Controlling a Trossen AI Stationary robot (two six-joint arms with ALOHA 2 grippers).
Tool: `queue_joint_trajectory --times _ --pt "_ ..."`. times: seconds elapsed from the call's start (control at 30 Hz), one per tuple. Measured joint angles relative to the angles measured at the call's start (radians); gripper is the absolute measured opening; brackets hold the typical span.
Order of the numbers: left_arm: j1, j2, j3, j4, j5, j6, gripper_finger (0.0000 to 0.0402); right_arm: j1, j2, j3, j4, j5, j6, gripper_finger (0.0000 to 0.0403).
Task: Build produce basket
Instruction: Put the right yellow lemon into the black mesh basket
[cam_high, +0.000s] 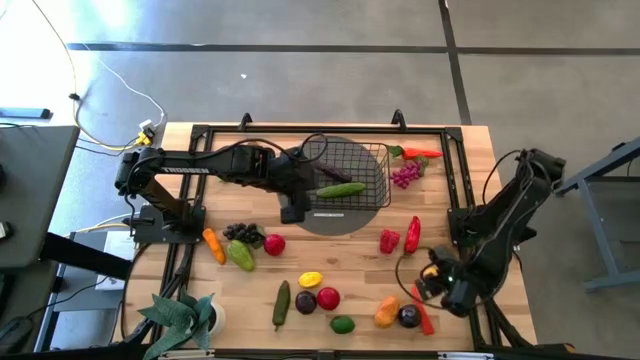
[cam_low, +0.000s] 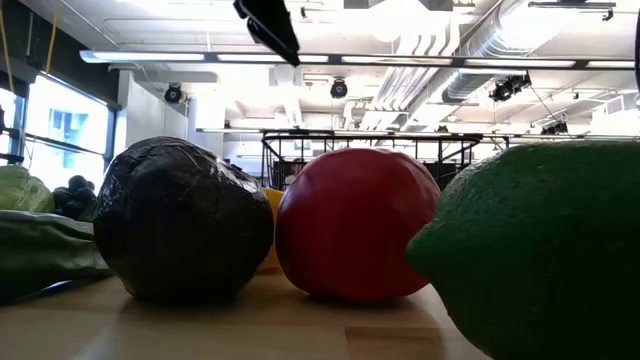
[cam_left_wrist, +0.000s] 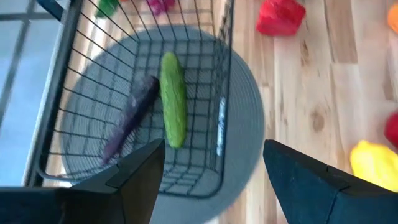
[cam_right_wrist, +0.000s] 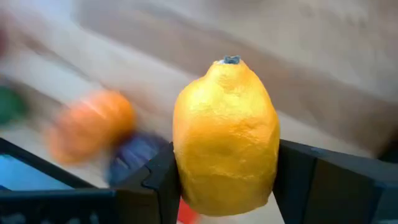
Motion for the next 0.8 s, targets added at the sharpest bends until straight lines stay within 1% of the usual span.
queue_joint_trajectory --times 0.13,0.3,0.53,0.8 --pt "0.0 0.0 0.0 -0.037 0.0 0.0 0.0264 -0.074 -0.034 0.0 -0.001 0.089 -0.06 0.0163" --pt "0.0 0.0 0.0 -0.062 0.018 -0.003 0.0264 -0.185 -0.053 0.0 0.039 0.142 -0.201 0.0163" --pt "-0.012 0.0 0.0 -0.103 0.045 -0.08 0.0264 -0.359 -0.061 0.0 0.173 0.174 -0.505 0.0163" --pt "-0.04 0.0 0.0 -0.115 0.054 -0.218 0.0264 -0.552 -0.061 0.0 0.366 0.207 -0.885 0.0163"
